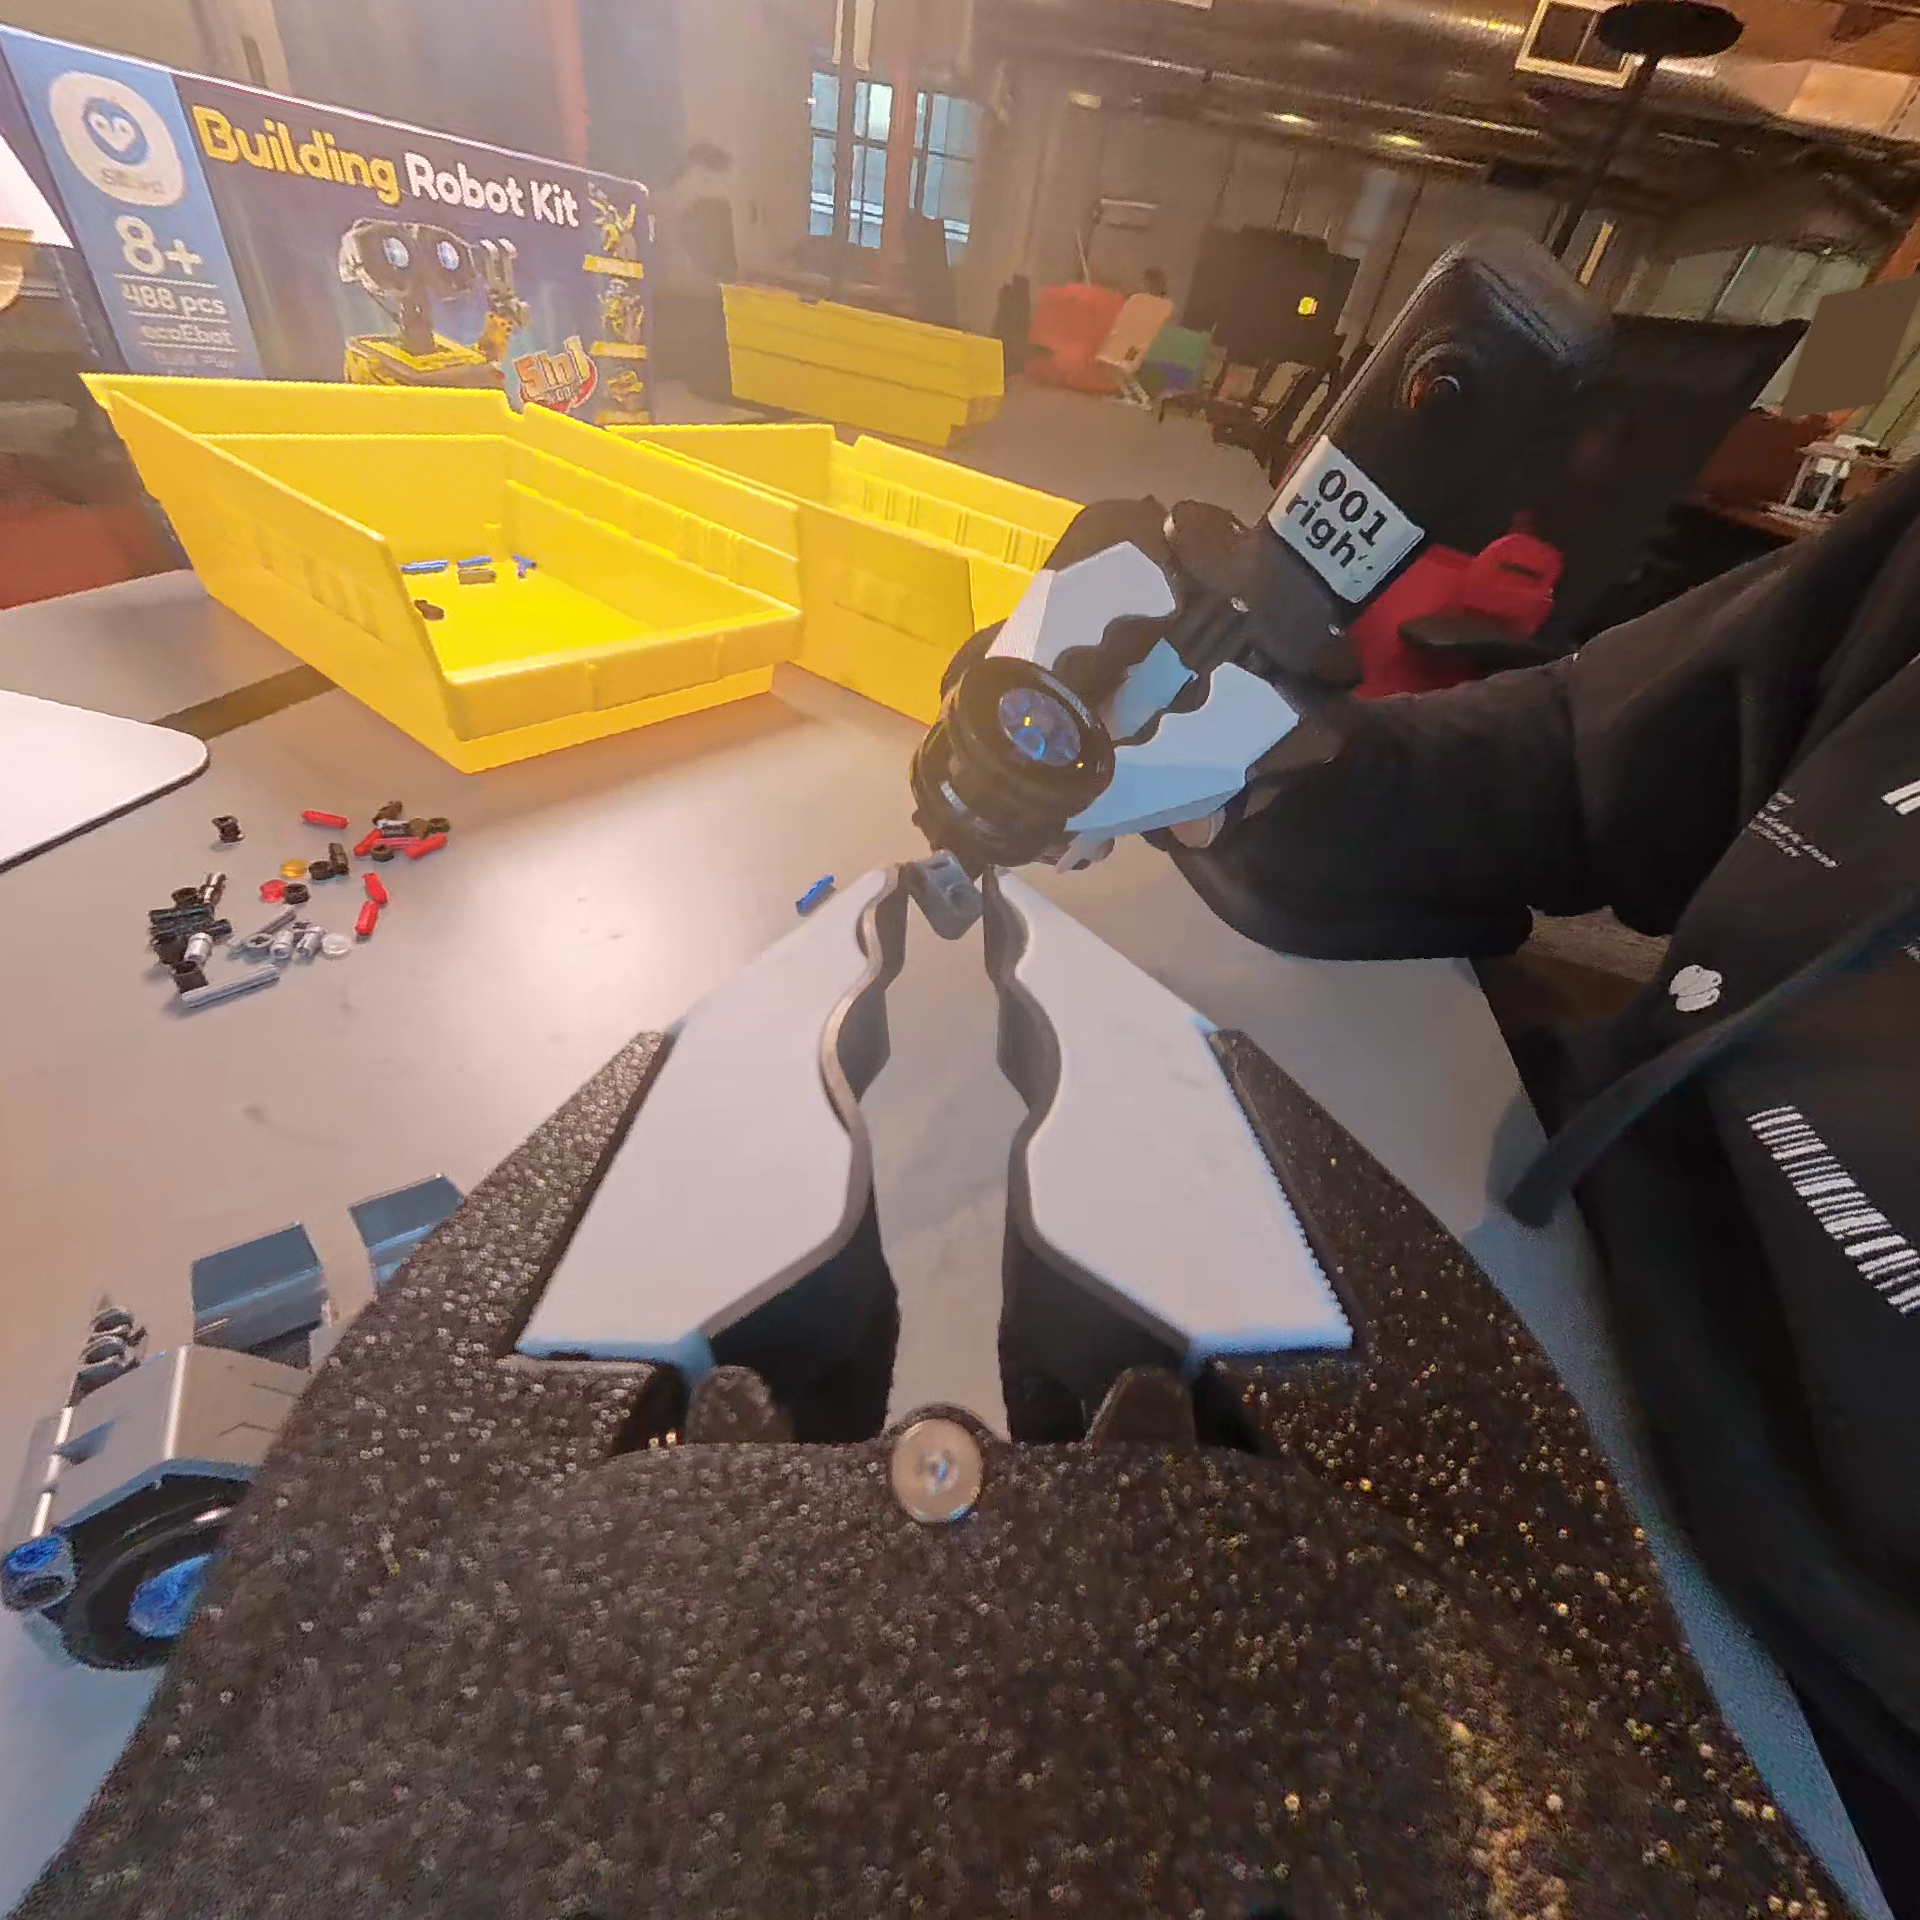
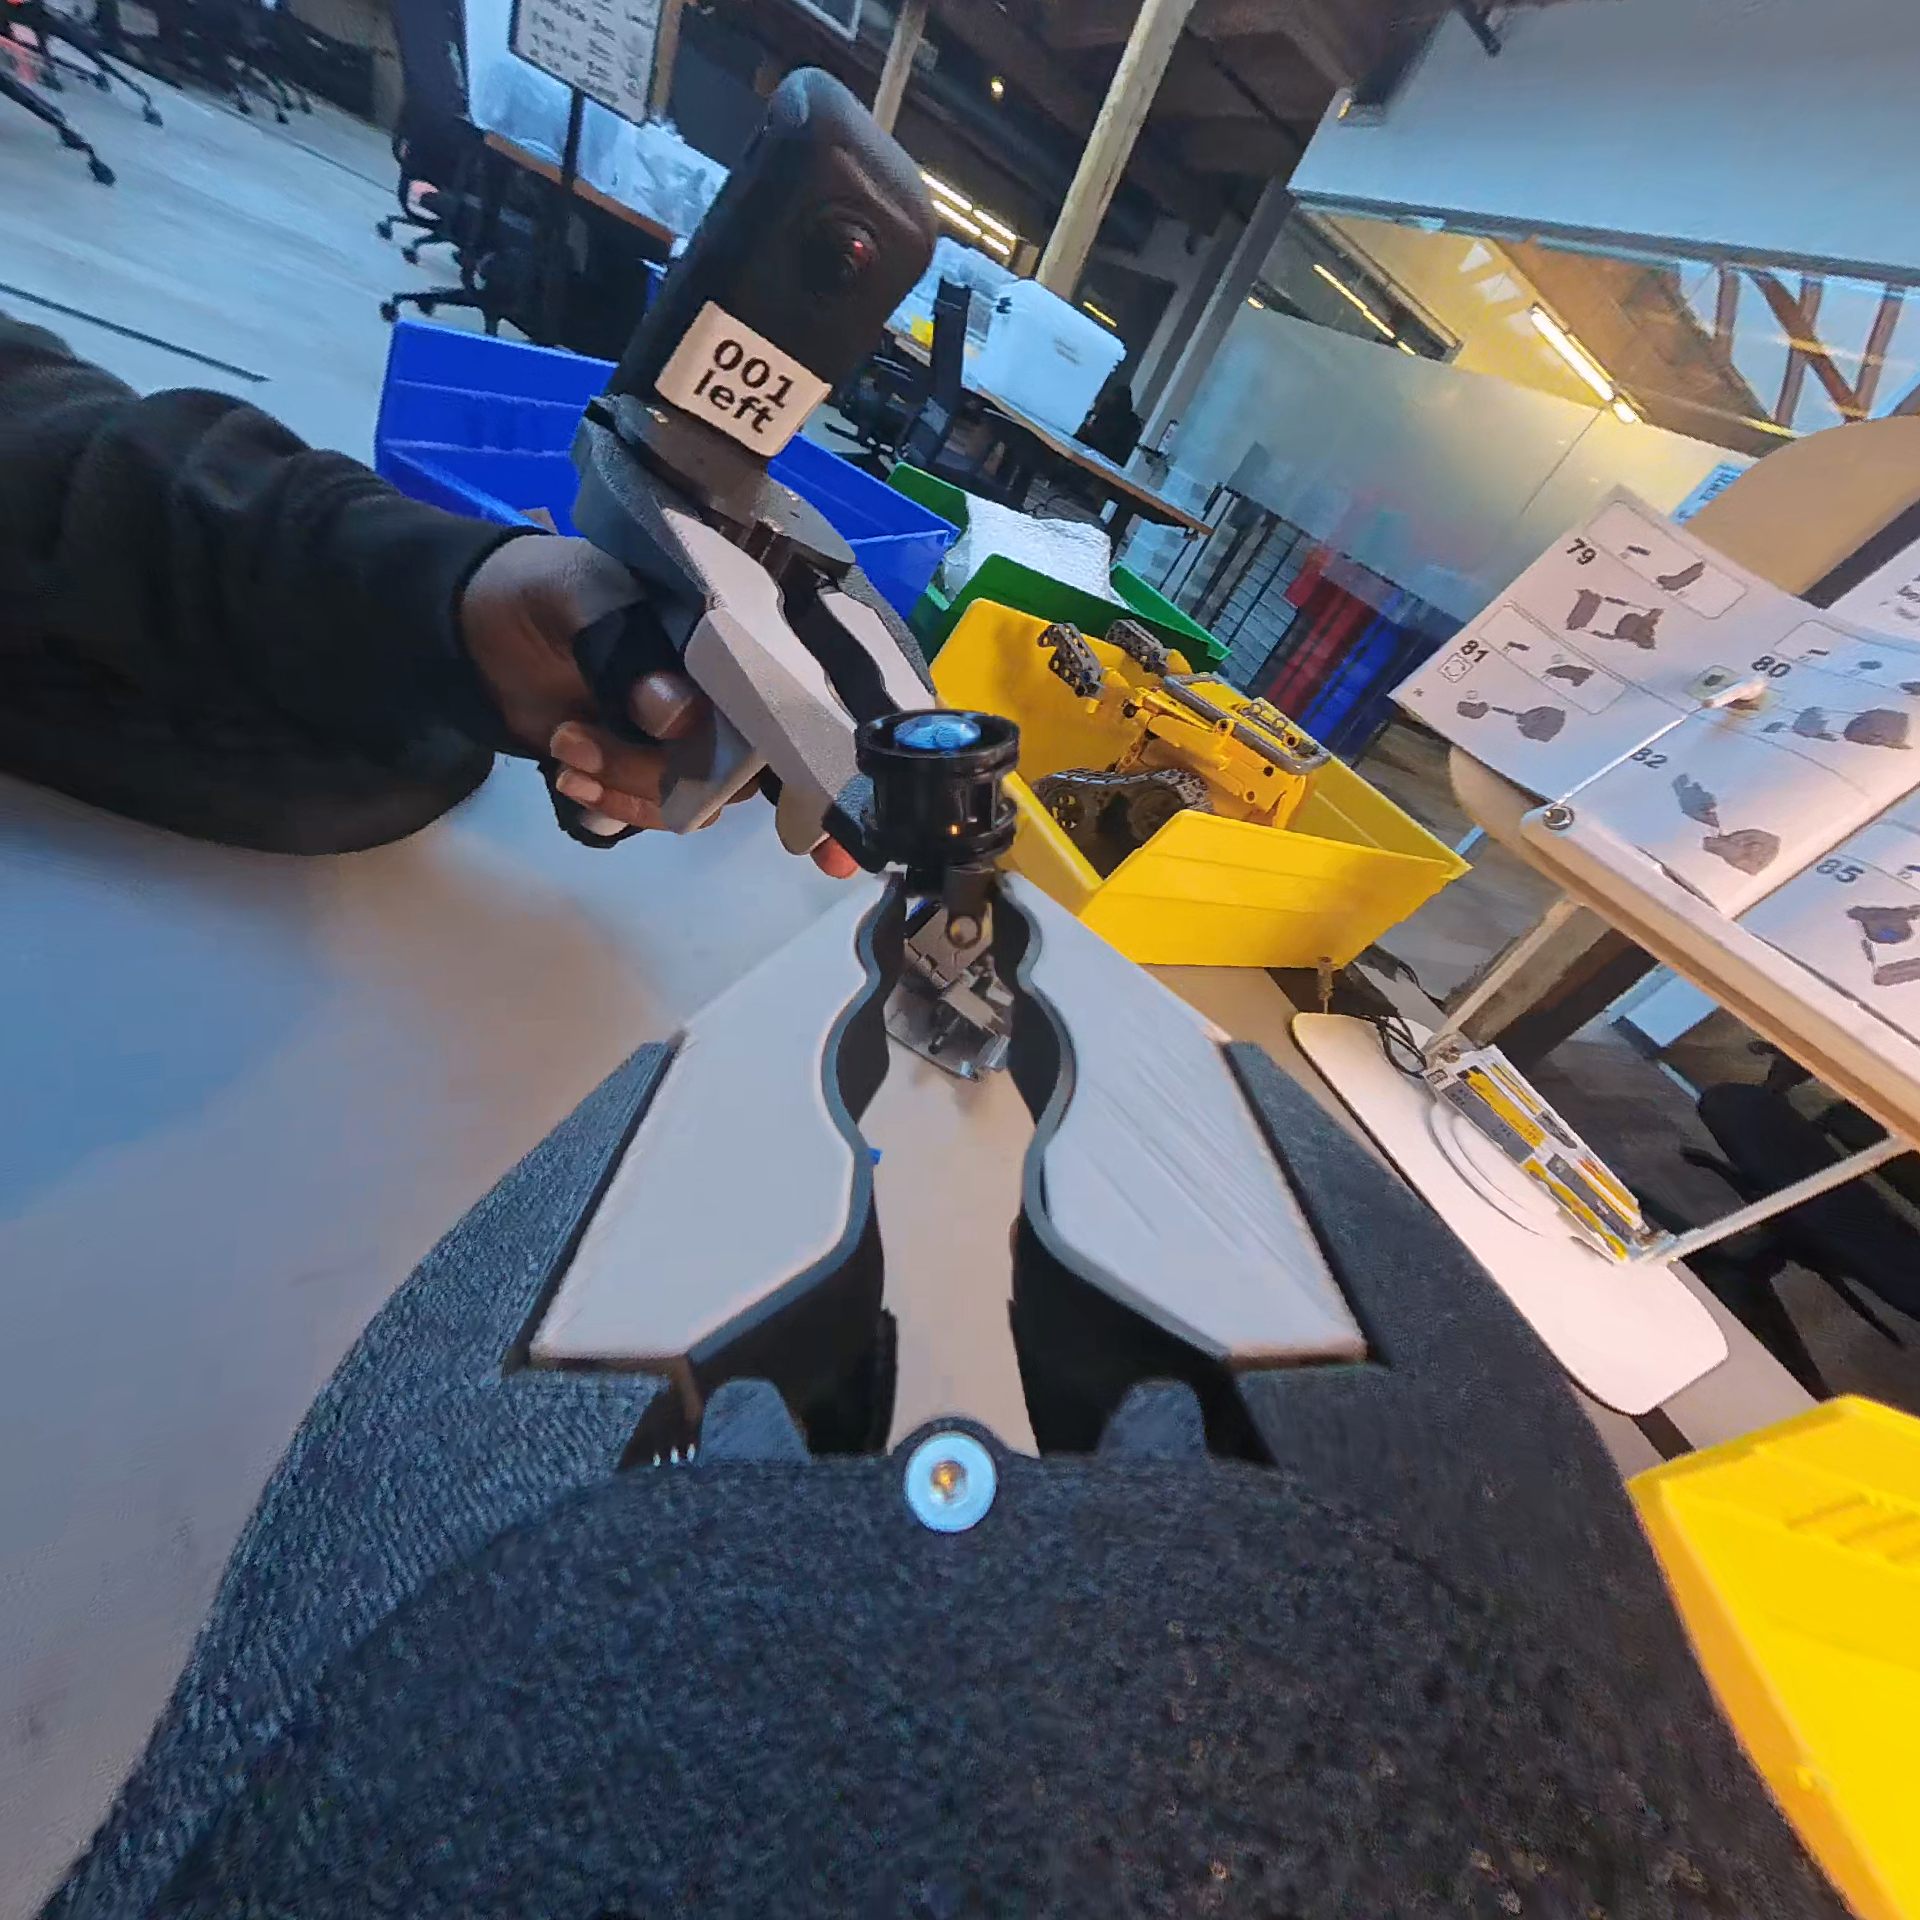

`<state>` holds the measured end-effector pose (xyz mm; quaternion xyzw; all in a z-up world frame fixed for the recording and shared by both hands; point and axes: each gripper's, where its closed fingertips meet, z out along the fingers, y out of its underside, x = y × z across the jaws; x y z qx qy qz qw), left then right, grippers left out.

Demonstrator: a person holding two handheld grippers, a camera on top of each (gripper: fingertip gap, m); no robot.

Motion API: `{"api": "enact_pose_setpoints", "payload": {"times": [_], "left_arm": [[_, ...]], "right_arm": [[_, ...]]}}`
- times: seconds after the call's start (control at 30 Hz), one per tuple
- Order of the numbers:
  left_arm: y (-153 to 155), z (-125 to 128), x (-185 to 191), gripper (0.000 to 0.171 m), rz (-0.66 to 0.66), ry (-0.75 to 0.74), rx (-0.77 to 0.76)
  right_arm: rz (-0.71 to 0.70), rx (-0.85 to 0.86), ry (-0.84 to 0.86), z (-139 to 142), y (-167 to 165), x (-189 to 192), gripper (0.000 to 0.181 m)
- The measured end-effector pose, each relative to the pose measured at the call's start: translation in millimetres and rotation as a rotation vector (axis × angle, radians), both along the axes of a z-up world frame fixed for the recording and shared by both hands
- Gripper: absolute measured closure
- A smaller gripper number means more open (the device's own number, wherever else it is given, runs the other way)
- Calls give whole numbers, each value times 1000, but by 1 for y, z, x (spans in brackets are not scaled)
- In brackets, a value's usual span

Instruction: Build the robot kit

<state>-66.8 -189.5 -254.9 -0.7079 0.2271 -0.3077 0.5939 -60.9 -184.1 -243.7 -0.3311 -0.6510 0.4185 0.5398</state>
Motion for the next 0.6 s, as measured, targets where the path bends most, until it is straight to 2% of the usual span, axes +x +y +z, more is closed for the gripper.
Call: {"api": "enact_pose_setpoints", "payload": {"times": [0.17,0.33,0.6], "left_arm": [[-3,-3,8,159,-52,-39,-30],[-7,6,13,159,-124,-196,-50],[-6,14,16,159,-159,-307,-49]], "right_arm": [[81,4,-42,-4,-3,8,166],[161,-144,-10,7,-5,15,171],[236,-317,5,13,-3,17,171]]}}
